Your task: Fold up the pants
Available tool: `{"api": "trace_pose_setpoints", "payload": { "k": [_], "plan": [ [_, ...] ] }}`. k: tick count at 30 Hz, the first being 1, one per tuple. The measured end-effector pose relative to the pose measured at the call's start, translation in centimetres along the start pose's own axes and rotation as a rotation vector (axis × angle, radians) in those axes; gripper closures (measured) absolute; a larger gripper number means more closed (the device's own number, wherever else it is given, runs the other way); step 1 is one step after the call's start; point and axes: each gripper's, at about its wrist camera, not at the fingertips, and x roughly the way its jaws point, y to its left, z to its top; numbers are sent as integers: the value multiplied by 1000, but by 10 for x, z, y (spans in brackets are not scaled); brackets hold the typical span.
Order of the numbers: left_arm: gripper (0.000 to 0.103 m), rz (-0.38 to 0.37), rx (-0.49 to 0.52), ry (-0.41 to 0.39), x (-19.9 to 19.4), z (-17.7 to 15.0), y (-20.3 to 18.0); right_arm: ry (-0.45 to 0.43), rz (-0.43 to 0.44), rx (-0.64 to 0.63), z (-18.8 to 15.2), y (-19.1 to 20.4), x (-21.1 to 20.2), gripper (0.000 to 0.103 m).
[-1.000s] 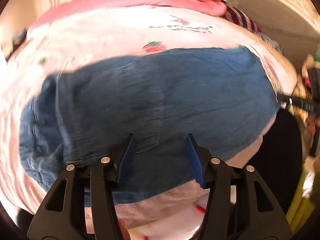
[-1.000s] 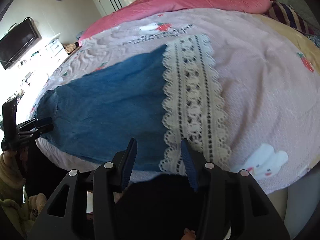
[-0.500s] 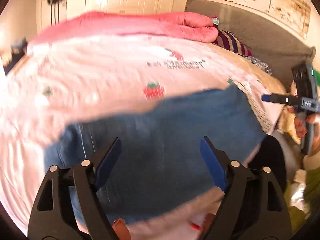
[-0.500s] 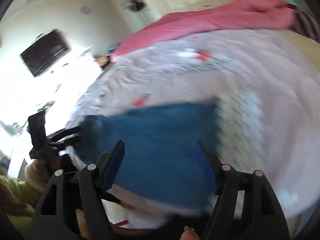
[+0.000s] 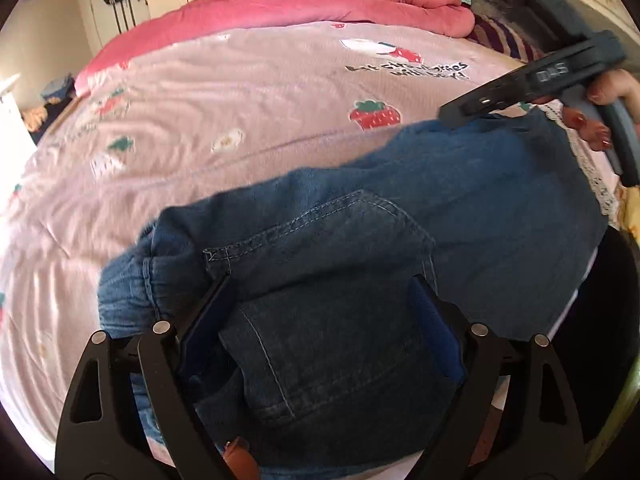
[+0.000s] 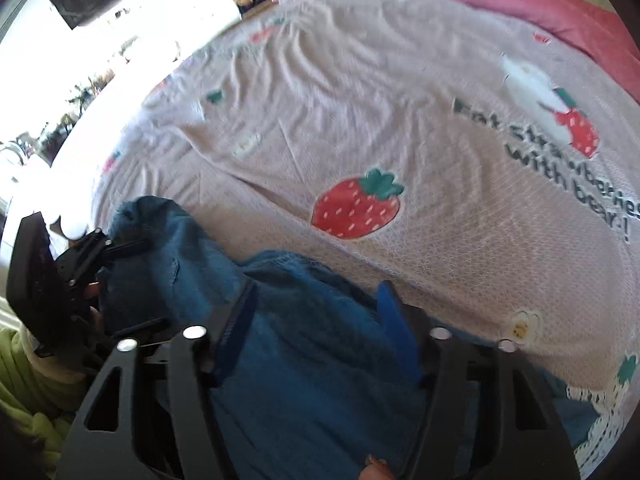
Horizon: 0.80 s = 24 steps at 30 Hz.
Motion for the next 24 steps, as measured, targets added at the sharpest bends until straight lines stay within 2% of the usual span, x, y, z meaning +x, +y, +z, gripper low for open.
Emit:
{"api": "trace_pose_setpoints", "payload": {
  "k": [4,6,8,11,13,19,21,22,23,24],
  "plan": [
    [23,-12,-10,-14,-4,-1,0,64,14,-9,3,6,17,71],
    [23,-20,-14,-18,-5,-3,0,64,10,-5,4,7,19,81],
    [23,-24,-17,-21,-5,-2,0,28,4,16,7,6,19,99],
    [23,-37,-30,-26,-5,-2,2,-79,-9,57,10,-2,3,100],
    [23,-45,-39,-30,-5,-2,3,-121,-6,75,13,-6,-2,100],
    [23,-34,-32,-28,-3,-4,1,-118,-74,68,12,-11,14,100],
    [23,-32,-33,-28,-3,-3,1,-150,-48,85,6,-15,10,98],
    [23,-31,-34,-28,-1,-3,1,-180,-34,115,2,-20,1,88],
    [23,-28,-35,-30,-1,-3,1,-216,-26,140,-3,-25,-9,73],
    [23,-27,-38,-33,-1,-3,2,-262,-18,163,-9,-30,-22,69]
  ]
}}
